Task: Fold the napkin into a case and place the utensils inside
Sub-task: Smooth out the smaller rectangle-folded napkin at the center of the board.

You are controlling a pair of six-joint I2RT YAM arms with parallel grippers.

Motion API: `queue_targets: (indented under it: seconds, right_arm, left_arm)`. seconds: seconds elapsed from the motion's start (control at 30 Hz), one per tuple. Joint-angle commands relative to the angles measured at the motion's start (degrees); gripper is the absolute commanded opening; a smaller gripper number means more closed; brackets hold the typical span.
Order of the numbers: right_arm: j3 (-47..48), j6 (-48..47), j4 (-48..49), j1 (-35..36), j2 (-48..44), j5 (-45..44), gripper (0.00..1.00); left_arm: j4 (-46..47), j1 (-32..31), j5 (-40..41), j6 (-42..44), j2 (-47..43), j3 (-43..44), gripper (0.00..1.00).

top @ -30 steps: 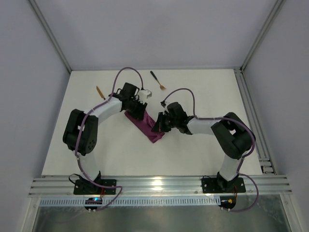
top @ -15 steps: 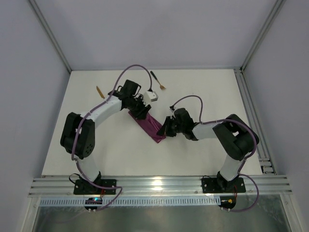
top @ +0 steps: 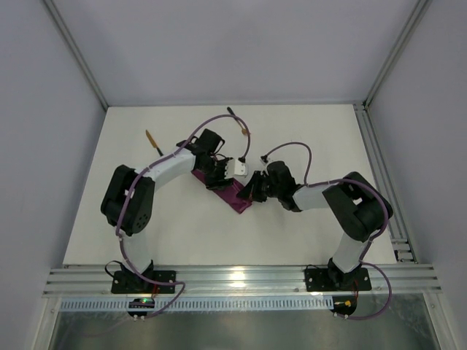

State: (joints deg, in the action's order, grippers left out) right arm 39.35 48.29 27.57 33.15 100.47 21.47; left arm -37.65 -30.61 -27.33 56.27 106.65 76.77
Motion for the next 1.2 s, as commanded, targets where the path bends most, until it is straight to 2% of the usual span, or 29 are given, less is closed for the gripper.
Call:
queue_targets:
  seconds: [0.0,0.13,0.27,0.43,0.6,0.8,1.03,1.17]
  right_arm:
    - [-0.4,1.1,4.7,-0.6,-0.8,0.6,0.04]
    - [-2.3,2.9,6.3,-1.2,-1.3,-0.4,0.04]
    - [-4.7,5.0,8.6,-1.8,-1.9,-2.2,0.04]
    - [-5.8,6.8,9.9,-1.9,-0.7,-2.5,0.04]
    - [-5.5,6.8,10.2,-2.1,-0.3,-1.6,0.04]
    - [-5.0,5.8,9.2,-2.2,0.1,-0.6,0.04]
    - [-5.0,6.4,10.5,-2.4,1.2,1.0,0.04]
    - [-5.3,6.7,11.3,-3.0,1.6,1.6,0.04]
  left_arm:
    - [0.6,0.1,-4.2,7.8,-0.1,0.0,0.54]
    - [1.6,0.1,-6.3,10.7,-0.1,-0.3,0.58]
    - [0.0,0.1,-6.2,13.0,1.2,1.4,0.67]
    - [-1.5,-0.1,-5.5,14.4,3.6,3.2,0.67]
    - [2.0,-0.4,-2.6,14.1,5.1,2.8,0.67]
    - [3.7,-0.5,-3.2,13.6,5.3,2.9,0.67]
    - [0.1,-0.5,-7.2,17.0,3.0,3.6,0.67]
    - [-6.4,-0.5,-8.3,20.0,3.8,7.9,0.67]
